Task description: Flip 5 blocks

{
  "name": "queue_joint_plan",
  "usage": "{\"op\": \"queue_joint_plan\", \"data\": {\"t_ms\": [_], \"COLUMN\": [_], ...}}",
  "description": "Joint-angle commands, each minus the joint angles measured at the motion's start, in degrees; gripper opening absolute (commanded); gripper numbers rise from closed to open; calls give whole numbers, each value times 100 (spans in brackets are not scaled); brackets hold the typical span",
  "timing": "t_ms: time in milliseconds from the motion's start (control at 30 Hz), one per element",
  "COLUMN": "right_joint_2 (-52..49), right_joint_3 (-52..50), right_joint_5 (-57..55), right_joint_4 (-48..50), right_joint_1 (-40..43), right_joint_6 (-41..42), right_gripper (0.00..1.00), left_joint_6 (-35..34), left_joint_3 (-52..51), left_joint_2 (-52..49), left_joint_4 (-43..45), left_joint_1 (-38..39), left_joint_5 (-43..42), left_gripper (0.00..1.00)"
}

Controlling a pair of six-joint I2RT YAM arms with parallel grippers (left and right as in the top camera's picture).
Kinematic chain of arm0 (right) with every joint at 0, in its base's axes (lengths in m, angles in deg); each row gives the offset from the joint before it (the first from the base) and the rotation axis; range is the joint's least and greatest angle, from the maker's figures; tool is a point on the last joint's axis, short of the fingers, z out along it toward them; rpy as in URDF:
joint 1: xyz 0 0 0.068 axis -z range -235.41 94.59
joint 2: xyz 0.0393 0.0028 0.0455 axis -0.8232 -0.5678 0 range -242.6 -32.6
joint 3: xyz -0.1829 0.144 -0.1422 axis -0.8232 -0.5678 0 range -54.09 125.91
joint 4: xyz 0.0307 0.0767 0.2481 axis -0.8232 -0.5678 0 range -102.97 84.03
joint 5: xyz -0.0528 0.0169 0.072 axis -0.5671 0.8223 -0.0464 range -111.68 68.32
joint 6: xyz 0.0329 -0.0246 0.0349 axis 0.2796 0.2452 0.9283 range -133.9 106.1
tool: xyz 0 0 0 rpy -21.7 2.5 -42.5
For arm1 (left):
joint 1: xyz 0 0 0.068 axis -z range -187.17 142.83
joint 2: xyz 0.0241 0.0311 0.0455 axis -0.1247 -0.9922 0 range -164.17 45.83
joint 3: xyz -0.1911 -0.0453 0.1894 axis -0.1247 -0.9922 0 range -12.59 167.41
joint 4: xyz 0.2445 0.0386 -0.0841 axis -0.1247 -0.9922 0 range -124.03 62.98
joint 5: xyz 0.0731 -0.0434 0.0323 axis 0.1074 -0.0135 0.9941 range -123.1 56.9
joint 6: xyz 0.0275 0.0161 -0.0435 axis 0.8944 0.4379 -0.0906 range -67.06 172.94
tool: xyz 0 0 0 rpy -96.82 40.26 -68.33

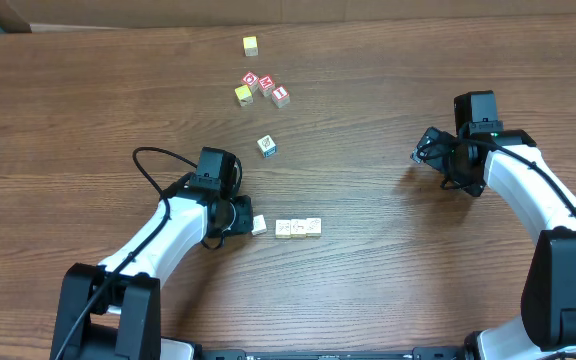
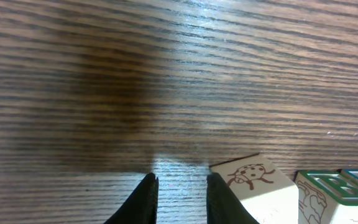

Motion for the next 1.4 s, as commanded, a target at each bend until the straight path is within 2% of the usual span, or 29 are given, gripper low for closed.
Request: {"op": "queue_joint_plan", "data": {"t_ms": [0, 1167, 1367], "right_joint_2": [129, 129, 129], "right_joint_3": [66, 66, 66], "right_joint_5": [-74, -74, -74], "right_joint_4": [31, 31, 31], "right_joint_1": [15, 15, 15], "right_joint_6": [-7, -7, -7], "right_gripper": [100, 100, 100], "left_joint_6": [227, 343, 404], "left_joint_3": [103, 103, 170], "left_joint_2": [-57, -57, -55], "left_joint_4": [111, -107, -229], "left_joint_1": [37, 44, 44], "left_joint_5": [-127, -756, -739], "left_gripper": [21, 22, 12]}}
